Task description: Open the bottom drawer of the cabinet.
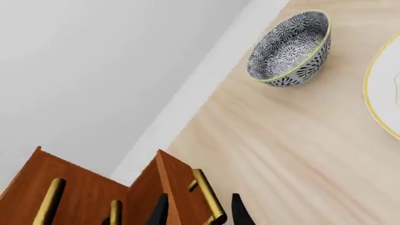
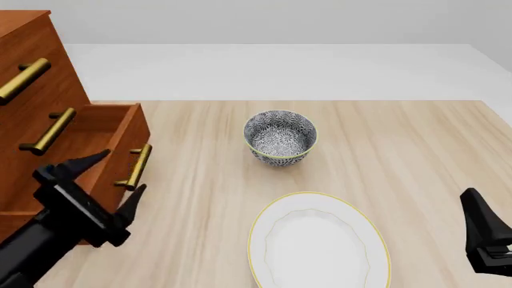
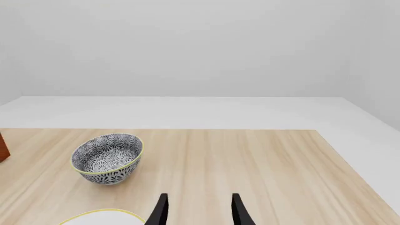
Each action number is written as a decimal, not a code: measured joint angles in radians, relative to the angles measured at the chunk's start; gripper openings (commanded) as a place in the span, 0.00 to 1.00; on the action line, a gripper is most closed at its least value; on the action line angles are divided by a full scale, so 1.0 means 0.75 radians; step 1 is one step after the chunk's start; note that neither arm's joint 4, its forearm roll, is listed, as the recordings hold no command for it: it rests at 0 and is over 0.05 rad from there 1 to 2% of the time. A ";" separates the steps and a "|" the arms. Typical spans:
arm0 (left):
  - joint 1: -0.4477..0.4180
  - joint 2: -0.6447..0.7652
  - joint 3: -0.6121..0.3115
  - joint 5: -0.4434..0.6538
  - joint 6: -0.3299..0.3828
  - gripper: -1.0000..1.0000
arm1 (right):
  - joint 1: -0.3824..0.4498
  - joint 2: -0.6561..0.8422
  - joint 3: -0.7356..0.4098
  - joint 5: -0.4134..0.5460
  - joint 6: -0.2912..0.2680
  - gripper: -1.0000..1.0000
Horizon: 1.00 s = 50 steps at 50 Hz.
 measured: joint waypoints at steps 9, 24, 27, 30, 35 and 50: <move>0.044 -0.411 -0.137 0.567 -0.221 1.00 | 0.000 0.000 0.000 0.000 0.000 1.00; 0.144 -0.615 -0.316 1.053 -0.405 1.00 | 0.000 0.000 0.000 0.000 0.000 1.00; 0.163 -0.604 -0.342 1.098 -0.434 1.00 | 0.000 0.000 0.000 0.000 0.000 1.00; 0.180 -0.584 -0.367 1.133 -0.461 1.00 | 0.000 0.000 0.000 0.000 0.000 1.00; 0.207 -0.539 -0.401 1.164 -0.493 1.00 | 0.000 0.000 0.000 0.000 0.000 1.00; 0.282 -0.357 -0.496 1.195 -0.583 1.00 | 0.000 0.000 0.000 0.000 0.000 1.00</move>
